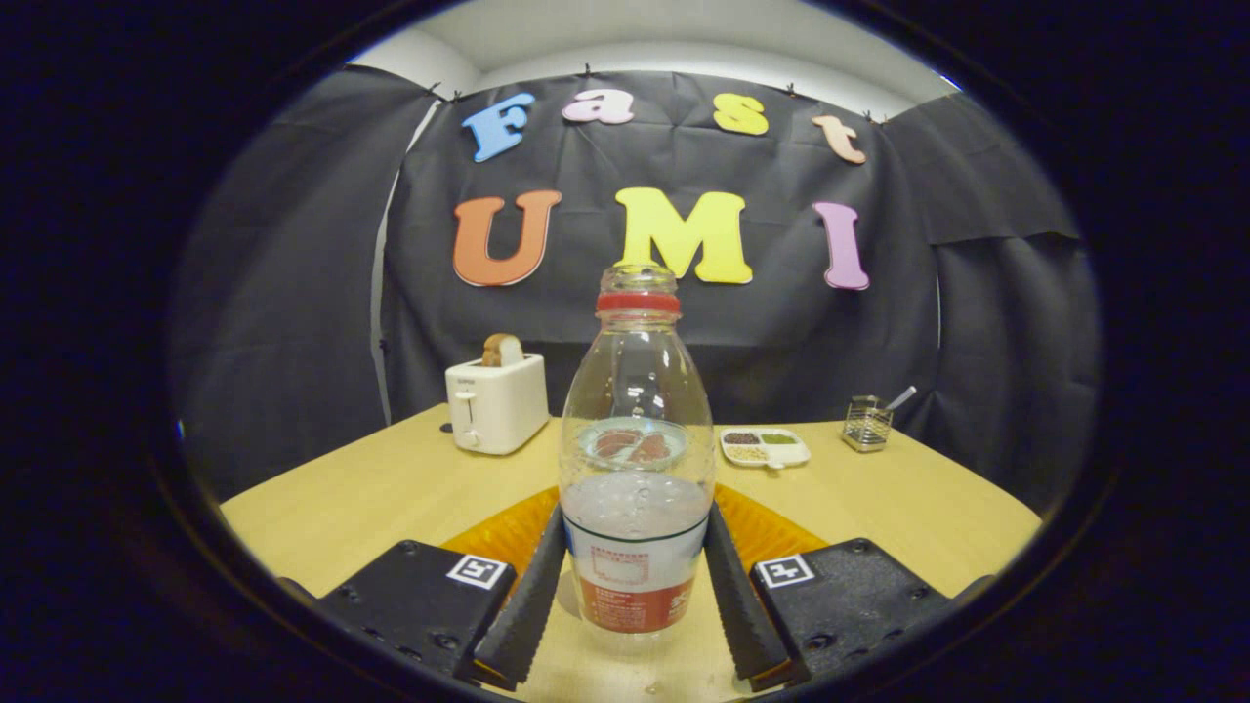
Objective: Take the bottle from table, then pour the juice into the cup, finally place the bottle on the coaster
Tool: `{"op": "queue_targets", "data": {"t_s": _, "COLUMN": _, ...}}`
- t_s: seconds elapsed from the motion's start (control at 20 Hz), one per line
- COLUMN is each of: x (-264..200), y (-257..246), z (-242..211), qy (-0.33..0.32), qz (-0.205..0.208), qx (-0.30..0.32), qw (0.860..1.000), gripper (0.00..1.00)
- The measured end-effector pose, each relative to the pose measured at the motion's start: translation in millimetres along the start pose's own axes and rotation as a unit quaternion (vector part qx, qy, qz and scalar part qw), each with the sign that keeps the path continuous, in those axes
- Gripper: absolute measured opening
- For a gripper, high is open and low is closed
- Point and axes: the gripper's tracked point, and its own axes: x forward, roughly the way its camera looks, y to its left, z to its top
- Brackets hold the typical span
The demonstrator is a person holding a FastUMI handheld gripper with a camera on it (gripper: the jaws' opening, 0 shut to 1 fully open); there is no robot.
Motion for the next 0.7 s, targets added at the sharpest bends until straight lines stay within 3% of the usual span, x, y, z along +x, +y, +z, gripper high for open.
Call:
{"op": "queue_targets", "data": {"t_s": 0.2, "x": 23, "y": 15, "z": -32, "qy": 0.014, "qz": 0.016, "qx": -0.004, "qw": 1.0, "gripper": 0.79}}
{"op": "queue_targets", "data": {"t_s": 0.7, "x": 53, "y": 21, "z": -22, "qy": -0.051, "qz": 0.012, "qx": -0.009, "qw": 0.999, "gripper": 0.8}}
